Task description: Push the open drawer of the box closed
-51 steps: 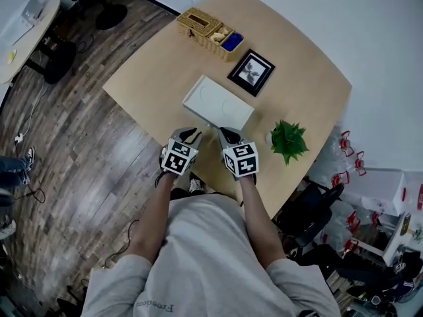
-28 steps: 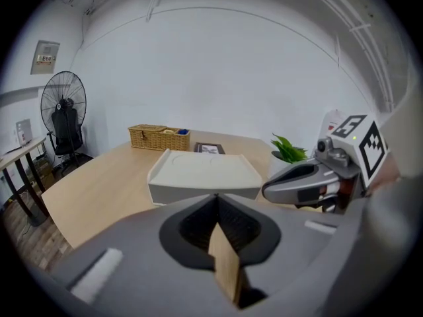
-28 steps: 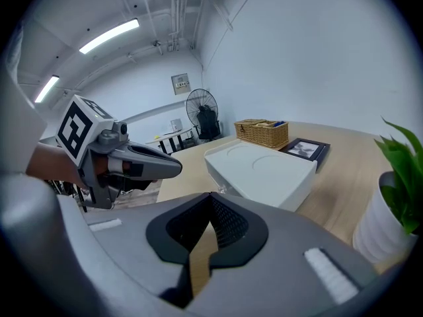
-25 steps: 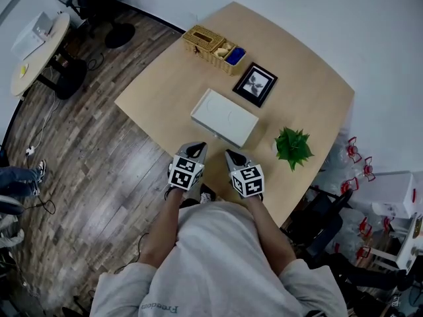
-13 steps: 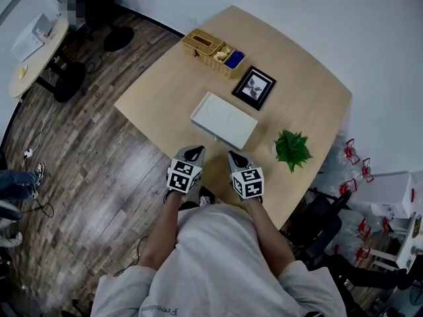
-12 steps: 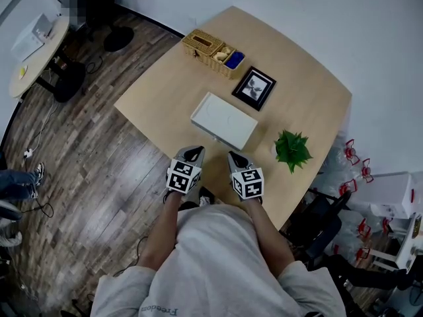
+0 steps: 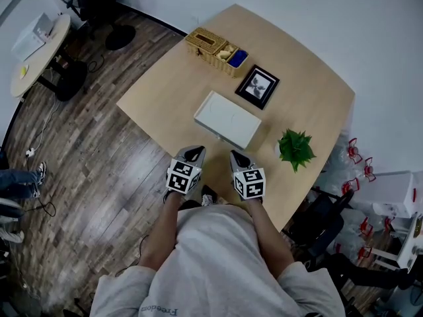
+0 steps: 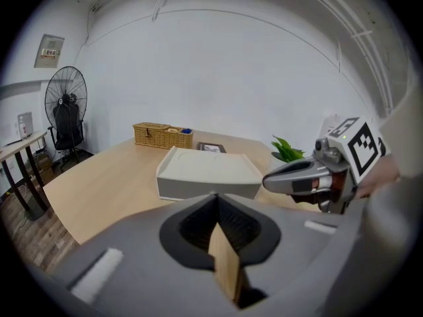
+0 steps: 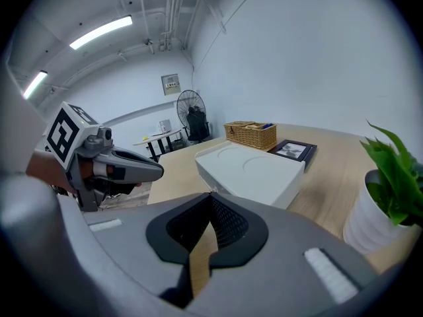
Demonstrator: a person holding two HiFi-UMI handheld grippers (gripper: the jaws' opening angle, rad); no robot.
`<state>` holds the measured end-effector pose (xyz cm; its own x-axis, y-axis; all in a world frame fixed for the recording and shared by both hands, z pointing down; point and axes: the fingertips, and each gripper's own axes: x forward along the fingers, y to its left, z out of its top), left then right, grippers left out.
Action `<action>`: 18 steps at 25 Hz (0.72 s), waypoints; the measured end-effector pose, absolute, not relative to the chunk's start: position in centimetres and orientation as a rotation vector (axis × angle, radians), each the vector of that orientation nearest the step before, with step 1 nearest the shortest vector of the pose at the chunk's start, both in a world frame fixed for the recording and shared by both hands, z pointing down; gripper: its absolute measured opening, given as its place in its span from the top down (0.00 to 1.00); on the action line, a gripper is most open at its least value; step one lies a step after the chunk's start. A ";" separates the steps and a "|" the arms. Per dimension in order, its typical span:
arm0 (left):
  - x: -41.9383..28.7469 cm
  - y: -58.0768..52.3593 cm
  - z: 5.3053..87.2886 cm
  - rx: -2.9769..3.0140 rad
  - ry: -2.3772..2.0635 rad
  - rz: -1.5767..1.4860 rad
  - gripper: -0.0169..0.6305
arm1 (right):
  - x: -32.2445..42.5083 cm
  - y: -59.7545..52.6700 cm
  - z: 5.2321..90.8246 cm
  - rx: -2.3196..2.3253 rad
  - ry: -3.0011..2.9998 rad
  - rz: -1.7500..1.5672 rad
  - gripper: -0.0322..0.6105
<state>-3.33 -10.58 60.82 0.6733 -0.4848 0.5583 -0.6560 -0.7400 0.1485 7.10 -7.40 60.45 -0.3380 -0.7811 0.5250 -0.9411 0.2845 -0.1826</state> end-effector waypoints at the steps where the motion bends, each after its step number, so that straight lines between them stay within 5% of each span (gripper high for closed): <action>1: -3.3 -10.5 60.8 2.552 -0.900 0.708 0.89 | 7.1 -7.4 60.5 1.565 -2.225 0.671 0.95; 18: -3.5 -9.3 60.7 2.567 -0.896 0.731 0.89 | 7.4 -6.0 60.2 1.577 -2.218 0.655 0.95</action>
